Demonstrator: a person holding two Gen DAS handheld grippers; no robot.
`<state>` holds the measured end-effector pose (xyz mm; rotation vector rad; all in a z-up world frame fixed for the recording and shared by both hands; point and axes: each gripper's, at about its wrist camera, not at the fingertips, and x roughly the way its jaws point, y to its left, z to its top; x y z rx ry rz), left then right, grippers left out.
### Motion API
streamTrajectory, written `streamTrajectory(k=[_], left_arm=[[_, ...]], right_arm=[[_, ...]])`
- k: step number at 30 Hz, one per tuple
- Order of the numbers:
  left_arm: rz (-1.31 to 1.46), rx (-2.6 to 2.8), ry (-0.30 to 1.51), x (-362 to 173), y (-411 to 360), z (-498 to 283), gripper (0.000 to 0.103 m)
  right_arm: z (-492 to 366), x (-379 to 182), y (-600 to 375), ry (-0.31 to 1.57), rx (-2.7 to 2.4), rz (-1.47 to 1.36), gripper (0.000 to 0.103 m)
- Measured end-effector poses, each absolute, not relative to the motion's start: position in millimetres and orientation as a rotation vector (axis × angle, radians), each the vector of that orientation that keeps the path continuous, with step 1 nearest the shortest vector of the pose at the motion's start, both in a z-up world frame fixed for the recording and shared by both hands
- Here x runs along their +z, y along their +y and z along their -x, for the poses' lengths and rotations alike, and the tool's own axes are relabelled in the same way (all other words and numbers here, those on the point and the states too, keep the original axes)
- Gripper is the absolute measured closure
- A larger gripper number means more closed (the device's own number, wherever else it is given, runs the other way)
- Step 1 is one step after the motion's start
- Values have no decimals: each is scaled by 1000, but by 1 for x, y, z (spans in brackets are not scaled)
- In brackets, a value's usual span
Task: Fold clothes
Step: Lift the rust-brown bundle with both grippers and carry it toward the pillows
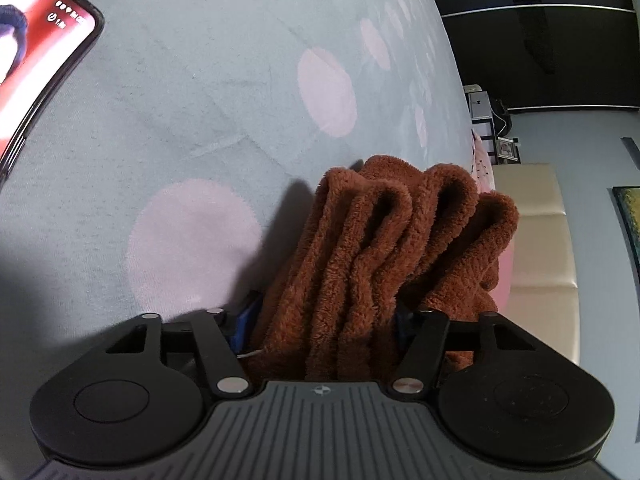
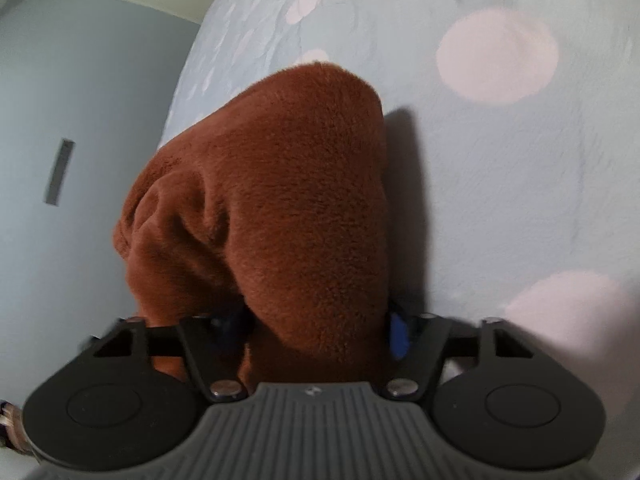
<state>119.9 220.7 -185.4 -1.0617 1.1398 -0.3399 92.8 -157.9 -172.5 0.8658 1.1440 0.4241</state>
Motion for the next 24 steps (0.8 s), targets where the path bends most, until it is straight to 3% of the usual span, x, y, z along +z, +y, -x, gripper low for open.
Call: streamTrajectory(k=[4, 7, 24], left_arm=[[1051, -352, 1112, -180, 219, -117, 56], [1050, -366, 1093, -174, 217, -114, 59], [1026, -574, 971, -95, 166, -106, 60]], right_arm=[[-92, -160, -157, 1124, 442, -828, 50], [-88, -154, -159, 1103, 458, -827, 54], [-45, -77, -216, 916, 503, -928, 56]])
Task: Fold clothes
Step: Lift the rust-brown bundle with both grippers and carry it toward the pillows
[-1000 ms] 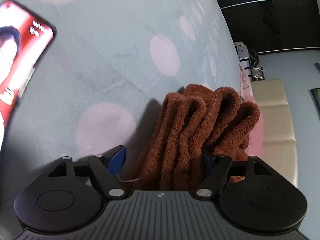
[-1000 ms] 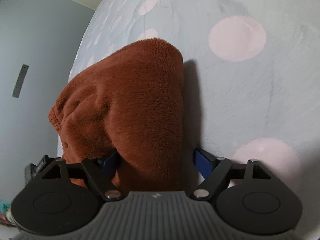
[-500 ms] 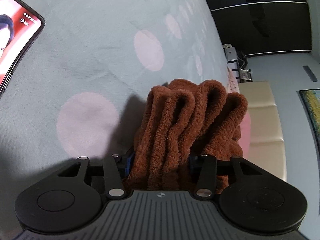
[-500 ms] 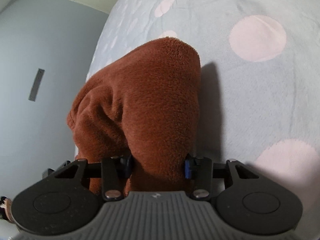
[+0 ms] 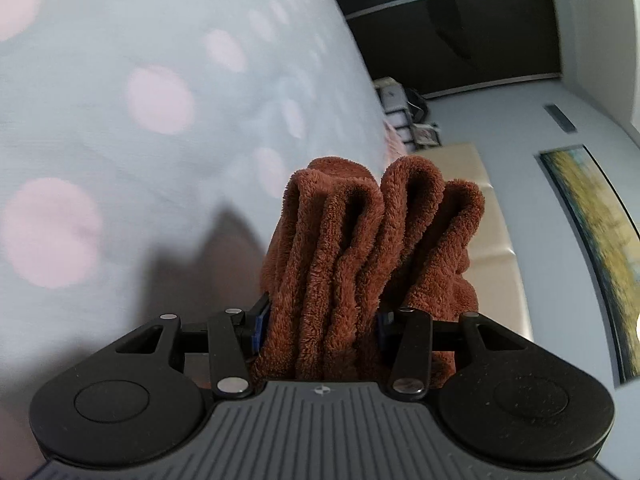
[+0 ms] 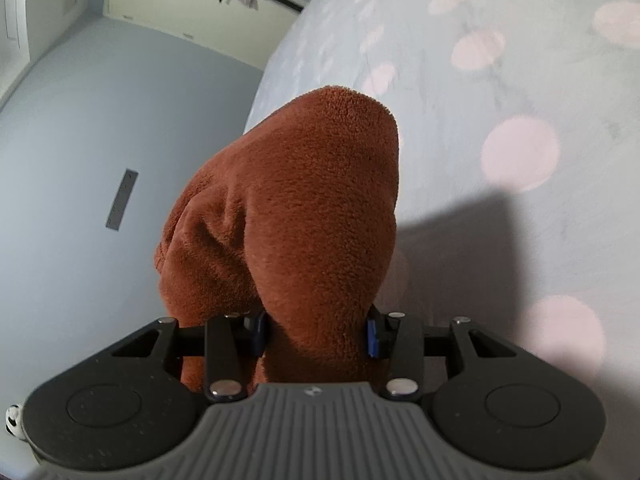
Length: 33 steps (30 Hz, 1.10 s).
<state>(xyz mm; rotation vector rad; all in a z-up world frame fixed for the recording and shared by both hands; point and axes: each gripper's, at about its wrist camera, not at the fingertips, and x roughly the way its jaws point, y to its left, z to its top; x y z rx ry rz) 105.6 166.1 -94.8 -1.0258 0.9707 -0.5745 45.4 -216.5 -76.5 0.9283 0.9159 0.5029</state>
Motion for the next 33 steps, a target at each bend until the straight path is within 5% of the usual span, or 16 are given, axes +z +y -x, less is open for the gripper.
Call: streamTrajectory(k=[10, 22, 33], left_arm=[[948, -818, 1014, -31, 33, -135, 60], [845, -1194, 1044, 71, -238, -146, 60], [854, -1324, 1090, 84, -406, -122, 60]], right_arm=[[16, 2, -327, 798, 381, -964, 56], [114, 153, -567, 598, 194, -839, 56], [185, 199, -751, 475, 10, -774, 55]])
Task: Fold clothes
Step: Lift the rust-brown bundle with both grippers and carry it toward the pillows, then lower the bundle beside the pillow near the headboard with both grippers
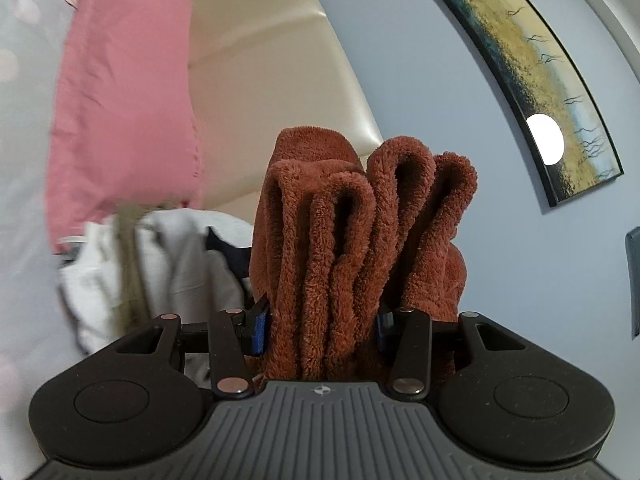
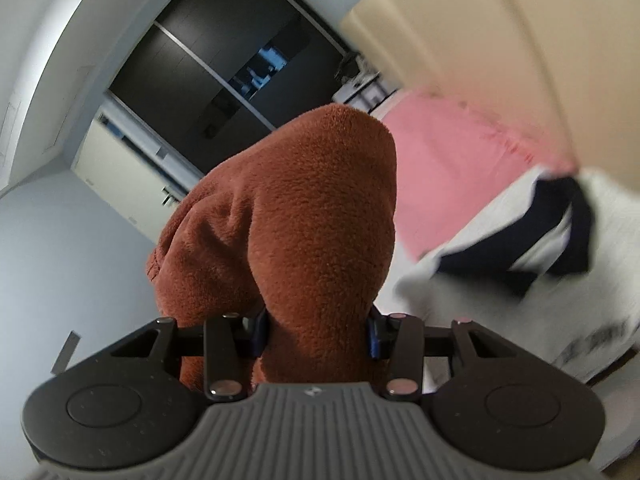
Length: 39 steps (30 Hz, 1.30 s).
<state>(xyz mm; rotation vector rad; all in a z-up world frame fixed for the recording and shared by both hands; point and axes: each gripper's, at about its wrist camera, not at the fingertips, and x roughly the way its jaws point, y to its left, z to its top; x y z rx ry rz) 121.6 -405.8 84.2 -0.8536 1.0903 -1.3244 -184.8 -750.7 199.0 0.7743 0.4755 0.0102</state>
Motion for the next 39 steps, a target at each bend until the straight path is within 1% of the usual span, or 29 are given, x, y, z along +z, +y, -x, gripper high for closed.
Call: streamTrajectory(k=[5, 9, 13, 15, 18, 20, 23, 26, 30, 34, 39], left_arm=[[877, -1301, 1087, 74, -465, -118, 60], [892, -1259, 1099, 53, -494, -116, 60], [889, -1186, 1100, 31, -510, -112, 60], [892, -1157, 1119, 21, -512, -112, 60], [897, -1120, 1150, 8, -511, -110, 60], [898, -1114, 1149, 5, -509, -108, 60], [908, -1098, 1163, 6, -504, -105, 60], [955, -1051, 1219, 14, -501, -102, 61], [1025, -1005, 1273, 30, -502, -87, 61], [1013, -977, 1310, 34, -505, -64, 61], [1013, -921, 1314, 14, -490, -62, 61]], right_arm=[[158, 202, -809, 456, -40, -752, 54], [121, 189, -827, 464, -83, -721, 53], [90, 160, -860, 482, -125, -722, 50], [90, 137, -875, 491, -147, -729, 48], [77, 118, -872, 513, -217, -722, 42], [72, 111, -865, 517, -280, -702, 40], [82, 124, -860, 459, -360, -634, 39], [96, 144, -844, 415, -444, -531, 37], [118, 168, -818, 363, -492, -456, 31], [136, 174, -801, 336, -486, -458, 31], [132, 175, -776, 375, -495, -414, 33]])
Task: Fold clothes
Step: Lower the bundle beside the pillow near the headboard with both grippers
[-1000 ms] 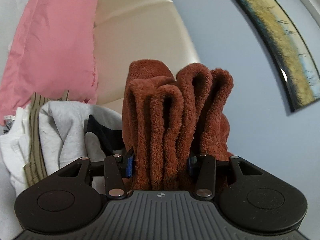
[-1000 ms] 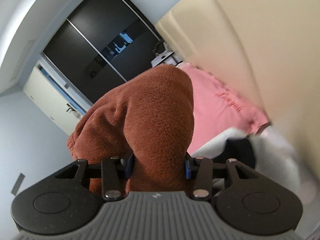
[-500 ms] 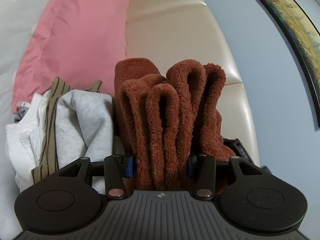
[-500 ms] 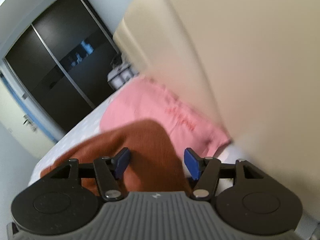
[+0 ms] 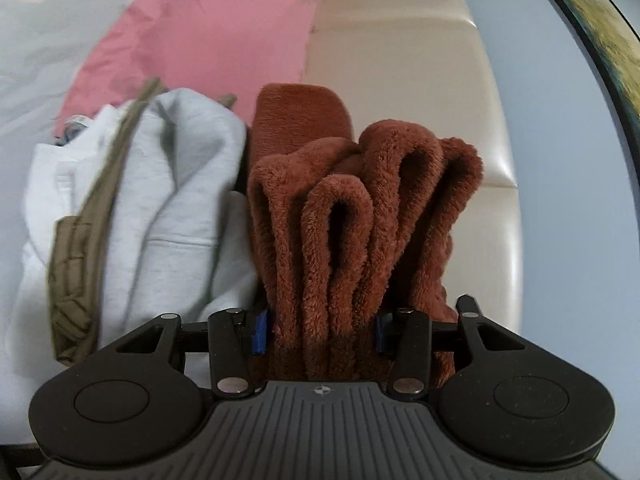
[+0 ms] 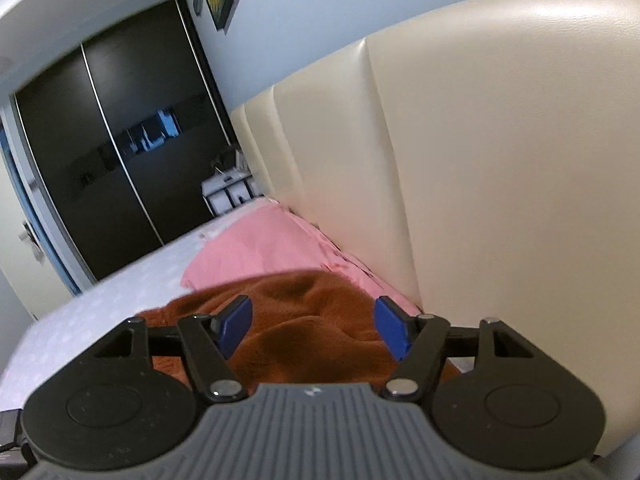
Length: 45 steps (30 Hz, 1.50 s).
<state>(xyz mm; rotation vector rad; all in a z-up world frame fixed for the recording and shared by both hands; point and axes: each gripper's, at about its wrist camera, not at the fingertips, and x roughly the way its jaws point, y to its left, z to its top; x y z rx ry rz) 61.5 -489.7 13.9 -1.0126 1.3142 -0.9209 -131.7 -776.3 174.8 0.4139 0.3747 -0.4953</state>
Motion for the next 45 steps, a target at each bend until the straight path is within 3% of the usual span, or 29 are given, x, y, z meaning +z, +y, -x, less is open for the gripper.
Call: streamTrajectory(k=[7, 13, 20, 24, 31, 37, 45], left_arm=[[889, -904, 1306, 27, -453, -69, 59], [760, -954, 1161, 67, -423, -81, 62], [578, -1128, 943, 141, -446, -91, 63], [354, -1200, 861, 159, -472, -87, 71], [106, -1219, 856, 136, -505, -74, 76], [77, -1203, 970, 107, -516, -81, 83], [105, -1188, 1028, 71, -526, -91, 83]], right_arm=[[99, 131, -761, 476, -517, -336, 32], [74, 97, -758, 560, -532, -296, 32], [84, 130, -744, 531, -537, -215, 32], [101, 157, -724, 480, -509, -175, 32], [101, 146, -713, 534, -497, -151, 33], [106, 116, -722, 552, -490, -182, 32], [91, 79, -733, 580, -473, -133, 33]])
